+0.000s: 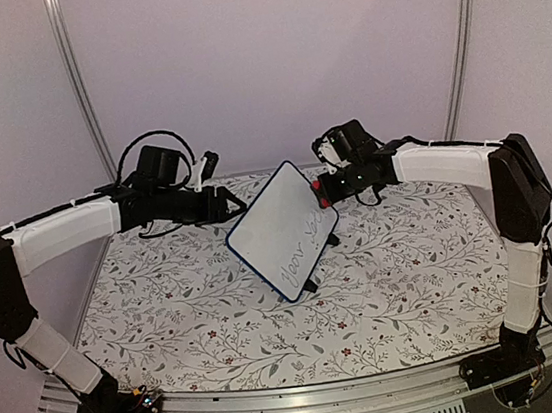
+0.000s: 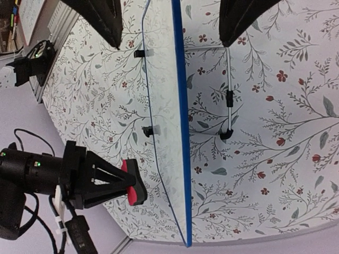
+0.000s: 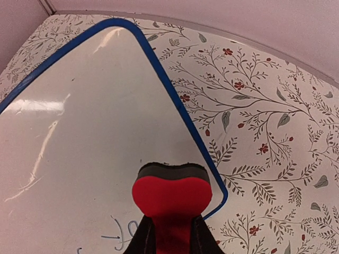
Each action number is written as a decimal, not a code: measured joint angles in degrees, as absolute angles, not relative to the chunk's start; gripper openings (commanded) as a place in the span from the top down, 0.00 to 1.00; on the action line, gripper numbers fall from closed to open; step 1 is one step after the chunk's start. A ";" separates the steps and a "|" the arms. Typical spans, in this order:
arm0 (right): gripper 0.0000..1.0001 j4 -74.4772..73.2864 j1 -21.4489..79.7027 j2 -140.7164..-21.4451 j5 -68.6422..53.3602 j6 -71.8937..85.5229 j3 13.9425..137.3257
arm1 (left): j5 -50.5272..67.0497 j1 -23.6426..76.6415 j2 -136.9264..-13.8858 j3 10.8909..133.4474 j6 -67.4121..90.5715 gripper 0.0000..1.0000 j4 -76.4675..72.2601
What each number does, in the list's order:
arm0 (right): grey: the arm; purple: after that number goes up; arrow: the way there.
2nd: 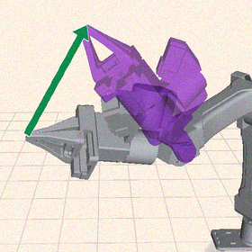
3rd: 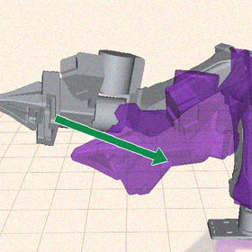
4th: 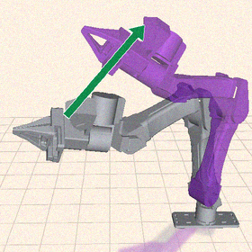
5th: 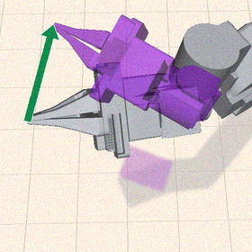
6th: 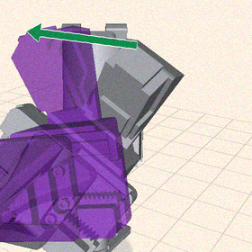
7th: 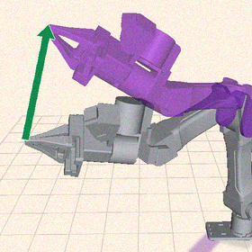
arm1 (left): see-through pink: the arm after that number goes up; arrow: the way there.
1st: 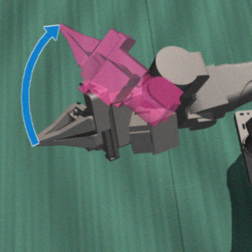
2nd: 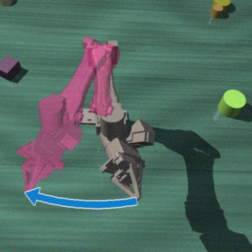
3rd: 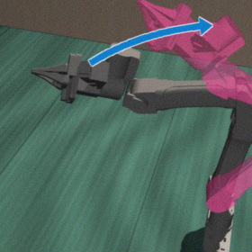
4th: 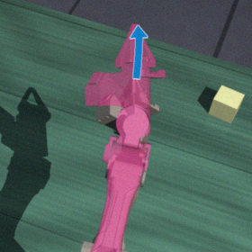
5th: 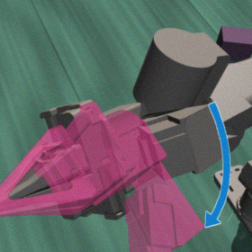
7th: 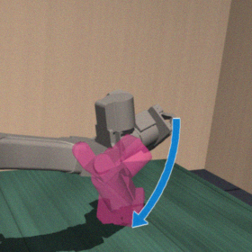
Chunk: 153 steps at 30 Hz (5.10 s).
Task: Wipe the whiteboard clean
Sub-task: Erase the whiteboard at the center of the board.
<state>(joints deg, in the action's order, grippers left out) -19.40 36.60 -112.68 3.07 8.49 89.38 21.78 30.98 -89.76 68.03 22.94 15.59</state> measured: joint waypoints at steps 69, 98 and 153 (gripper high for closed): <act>0.95 -16.34 38.70 -119.42 7.84 17.10 92.18 | 23.38 31.48 -92.16 65.60 25.32 0.97 12.78; 0.95 -14.92 45.39 -114.13 7.99 14.55 86.06 | 23.59 31.44 -92.16 65.60 25.10 0.94 12.56; 0.97 -24.82 57.43 -118.02 -0.54 4.49 99.85 | 26.37 30.17 -83.40 55.51 23.83 0.79 10.50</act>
